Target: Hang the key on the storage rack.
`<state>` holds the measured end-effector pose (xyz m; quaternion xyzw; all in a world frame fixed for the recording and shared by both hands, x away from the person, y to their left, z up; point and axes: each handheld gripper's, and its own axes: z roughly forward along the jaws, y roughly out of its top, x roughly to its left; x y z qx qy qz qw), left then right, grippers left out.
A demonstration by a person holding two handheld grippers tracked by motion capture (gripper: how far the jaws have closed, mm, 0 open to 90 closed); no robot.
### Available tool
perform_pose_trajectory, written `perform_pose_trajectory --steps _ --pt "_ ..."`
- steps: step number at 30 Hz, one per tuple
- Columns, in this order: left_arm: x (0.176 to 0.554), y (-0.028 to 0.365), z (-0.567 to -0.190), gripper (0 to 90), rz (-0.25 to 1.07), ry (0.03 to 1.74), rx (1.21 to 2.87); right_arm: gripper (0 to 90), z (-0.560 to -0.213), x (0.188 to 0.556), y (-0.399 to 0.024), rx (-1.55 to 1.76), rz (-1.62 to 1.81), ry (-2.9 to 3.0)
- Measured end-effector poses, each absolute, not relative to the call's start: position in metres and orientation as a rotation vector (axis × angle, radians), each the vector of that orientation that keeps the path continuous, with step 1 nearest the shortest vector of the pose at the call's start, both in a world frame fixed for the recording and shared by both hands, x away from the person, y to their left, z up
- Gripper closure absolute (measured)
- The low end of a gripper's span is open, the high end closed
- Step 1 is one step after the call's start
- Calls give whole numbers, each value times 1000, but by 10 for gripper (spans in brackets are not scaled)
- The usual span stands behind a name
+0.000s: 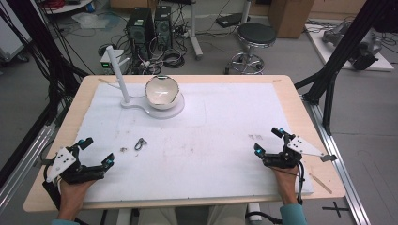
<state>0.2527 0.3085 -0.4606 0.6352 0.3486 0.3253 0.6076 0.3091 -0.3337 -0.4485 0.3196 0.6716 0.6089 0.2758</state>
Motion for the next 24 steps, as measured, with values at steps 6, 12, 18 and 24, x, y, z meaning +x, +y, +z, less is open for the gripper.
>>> perform_pose_trajectory --steps 6,12,18,24 --pt "253 309 -461 17 746 801 1464 6 -449 309 -333 850 1627 1802" --pt "254 310 -460 17 735 812 1459 6 -449 308 -333 851 1627 1805" --pt "256 314 -460 17 723 803 1433 6 -448 308 -333 851 1626 1801" --pt "268 320 -433 17 707 754 1466 6 -449 308 -333 851 1629 1799"
